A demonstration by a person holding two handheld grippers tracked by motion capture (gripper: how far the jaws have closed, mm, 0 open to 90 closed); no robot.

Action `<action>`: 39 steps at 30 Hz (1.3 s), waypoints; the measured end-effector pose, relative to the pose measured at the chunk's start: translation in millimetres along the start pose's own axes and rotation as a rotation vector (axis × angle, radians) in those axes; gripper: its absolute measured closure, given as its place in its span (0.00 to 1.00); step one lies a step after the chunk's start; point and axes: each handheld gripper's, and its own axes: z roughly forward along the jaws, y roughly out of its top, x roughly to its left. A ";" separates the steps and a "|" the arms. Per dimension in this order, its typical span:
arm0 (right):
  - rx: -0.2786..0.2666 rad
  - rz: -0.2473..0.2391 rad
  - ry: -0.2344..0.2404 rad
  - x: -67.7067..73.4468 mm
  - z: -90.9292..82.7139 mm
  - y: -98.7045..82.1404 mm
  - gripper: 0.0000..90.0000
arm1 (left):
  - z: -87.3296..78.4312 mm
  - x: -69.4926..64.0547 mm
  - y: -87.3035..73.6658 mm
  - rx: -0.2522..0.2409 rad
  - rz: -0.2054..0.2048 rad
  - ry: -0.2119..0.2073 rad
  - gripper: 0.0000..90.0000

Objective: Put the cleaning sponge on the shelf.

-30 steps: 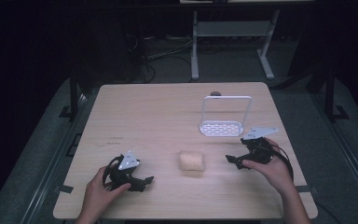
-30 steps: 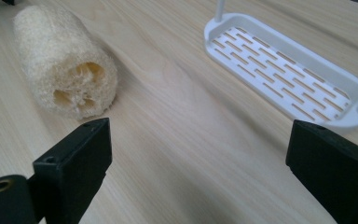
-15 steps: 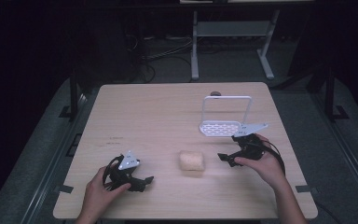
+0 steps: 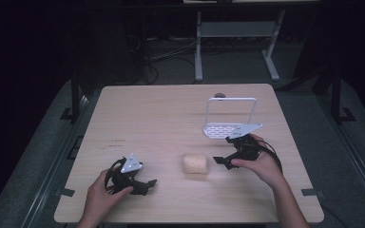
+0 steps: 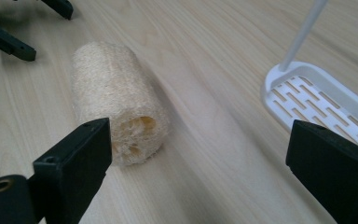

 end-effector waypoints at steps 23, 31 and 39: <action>0.023 -0.085 0.095 24.8 22.2 16.4 0.07 | 0.0 0.0 0.0 0.000 -0.001 0.000 0.14; 0.024 -0.103 0.118 28.9 31.9 22.8 0.08 | 0.0 0.0 0.0 0.000 0.000 0.000 0.14; 0.029 -0.122 0.147 34.1 40.1 26.0 0.08 | 0.0 0.0 0.0 0.000 0.000 0.000 0.14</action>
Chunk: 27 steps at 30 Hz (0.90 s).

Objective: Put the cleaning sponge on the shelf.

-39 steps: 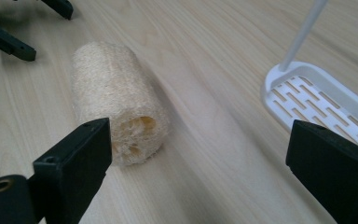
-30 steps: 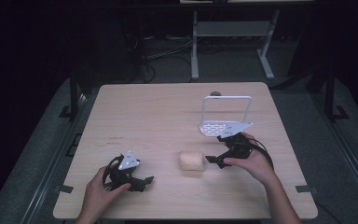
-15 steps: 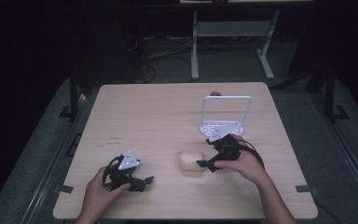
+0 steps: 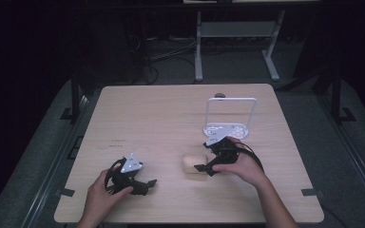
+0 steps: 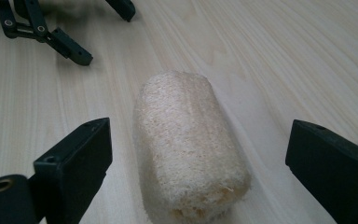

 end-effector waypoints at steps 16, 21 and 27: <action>0.030 -0.022 0.024 1.0 15.5 -1.4 0.08 | -0.1 0.0 0.0 0.001 0.000 0.000 0.14; 0.055 -0.020 0.025 0.0 22.0 -4.7 0.10 | 0.0 -0.3 -0.1 0.000 -0.003 -0.001 0.14; 0.063 -0.021 0.010 -0.8 26.4 -8.1 0.16 | -0.1 -0.3 0.0 0.001 -0.003 -0.001 0.14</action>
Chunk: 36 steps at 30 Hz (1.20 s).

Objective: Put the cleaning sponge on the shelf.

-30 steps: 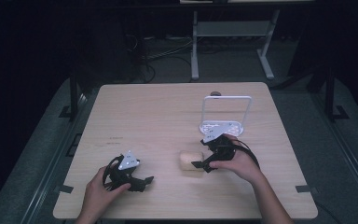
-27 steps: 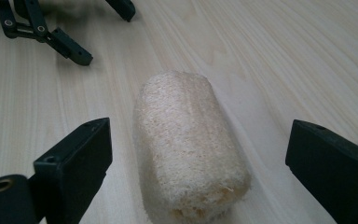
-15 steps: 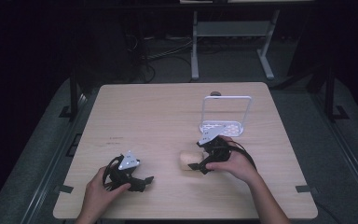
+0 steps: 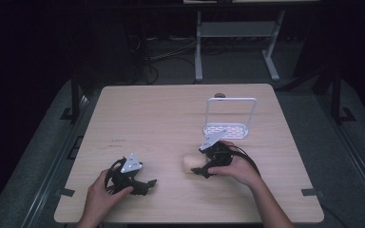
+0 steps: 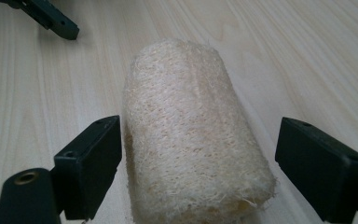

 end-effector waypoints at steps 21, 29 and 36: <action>0.018 0.011 0.020 -0.7 5.4 -3.7 0.27 | 0.1 0.0 0.0 -0.001 0.000 0.000 0.14; 0.014 0.004 0.014 -0.1 4.6 -4.6 0.30 | 0.0 0.0 0.0 0.000 0.000 0.000 0.14; 0.009 0.002 0.003 0.9 2.1 -5.0 0.30 | 0.1 0.0 0.0 -0.001 0.000 0.000 0.14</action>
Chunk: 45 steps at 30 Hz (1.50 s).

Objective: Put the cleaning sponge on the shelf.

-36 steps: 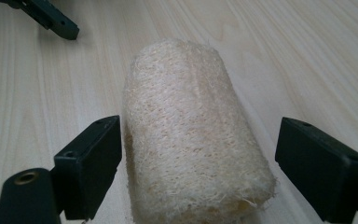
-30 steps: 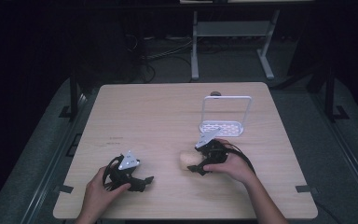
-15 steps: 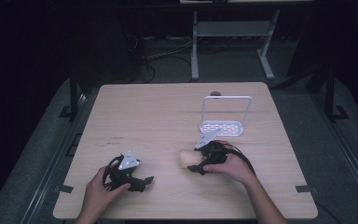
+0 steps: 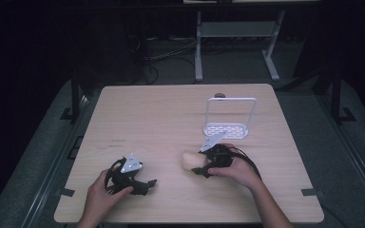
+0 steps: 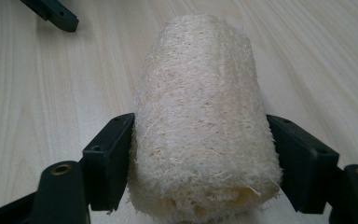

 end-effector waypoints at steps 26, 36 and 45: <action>-0.029 0.058 -0.054 -3.1 -20.7 -2.4 0.30 | -0.3 0.5 0.2 0.003 0.006 0.001 0.14; -0.039 0.069 -0.080 -5.5 -27.4 -3.3 0.30 | -0.2 0.5 0.2 0.002 0.006 0.001 0.14; -0.055 0.080 -0.110 -10.3 -34.7 -5.4 0.30 | -0.3 0.4 0.2 0.003 0.005 0.000 0.14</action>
